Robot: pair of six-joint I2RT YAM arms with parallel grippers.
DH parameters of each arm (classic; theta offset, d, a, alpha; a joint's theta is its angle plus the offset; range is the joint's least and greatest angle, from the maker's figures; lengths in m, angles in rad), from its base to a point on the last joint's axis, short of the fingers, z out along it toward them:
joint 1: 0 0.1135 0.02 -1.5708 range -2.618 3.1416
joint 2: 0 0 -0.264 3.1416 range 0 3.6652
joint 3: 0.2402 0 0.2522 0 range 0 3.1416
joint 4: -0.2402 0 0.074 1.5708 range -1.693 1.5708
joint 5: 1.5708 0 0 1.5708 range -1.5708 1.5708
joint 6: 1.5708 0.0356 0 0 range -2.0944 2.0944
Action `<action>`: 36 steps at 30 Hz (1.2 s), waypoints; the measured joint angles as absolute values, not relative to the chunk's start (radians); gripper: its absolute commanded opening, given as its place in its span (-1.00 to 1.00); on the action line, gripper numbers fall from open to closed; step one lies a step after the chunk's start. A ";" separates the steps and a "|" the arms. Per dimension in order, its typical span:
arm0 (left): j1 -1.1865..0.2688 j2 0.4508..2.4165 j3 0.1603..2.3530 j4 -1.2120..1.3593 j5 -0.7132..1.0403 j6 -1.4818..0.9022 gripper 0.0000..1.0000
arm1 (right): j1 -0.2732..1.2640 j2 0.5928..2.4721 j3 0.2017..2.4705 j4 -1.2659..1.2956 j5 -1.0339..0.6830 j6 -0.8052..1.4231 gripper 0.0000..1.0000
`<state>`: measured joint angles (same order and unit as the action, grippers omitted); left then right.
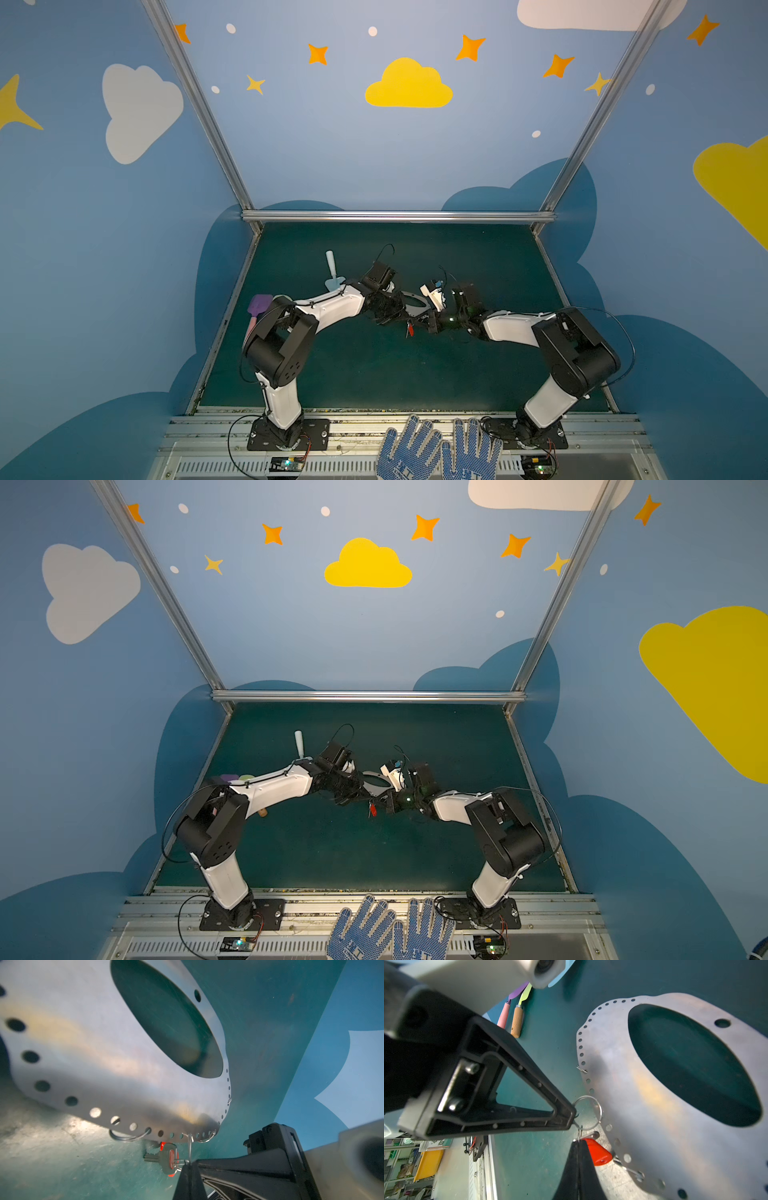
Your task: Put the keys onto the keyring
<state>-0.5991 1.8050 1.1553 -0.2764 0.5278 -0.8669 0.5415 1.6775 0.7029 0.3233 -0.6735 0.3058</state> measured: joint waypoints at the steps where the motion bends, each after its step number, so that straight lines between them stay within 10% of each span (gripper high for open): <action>1: -0.599 1.805 1.155 -0.276 0.527 -0.867 -0.92 | 0.542 1.678 0.703 0.323 -0.673 0.306 -1.00; 36: -0.596 1.800 1.150 -0.270 0.529 -0.868 -0.92 | 0.533 1.675 0.702 0.334 -0.646 0.318 -1.00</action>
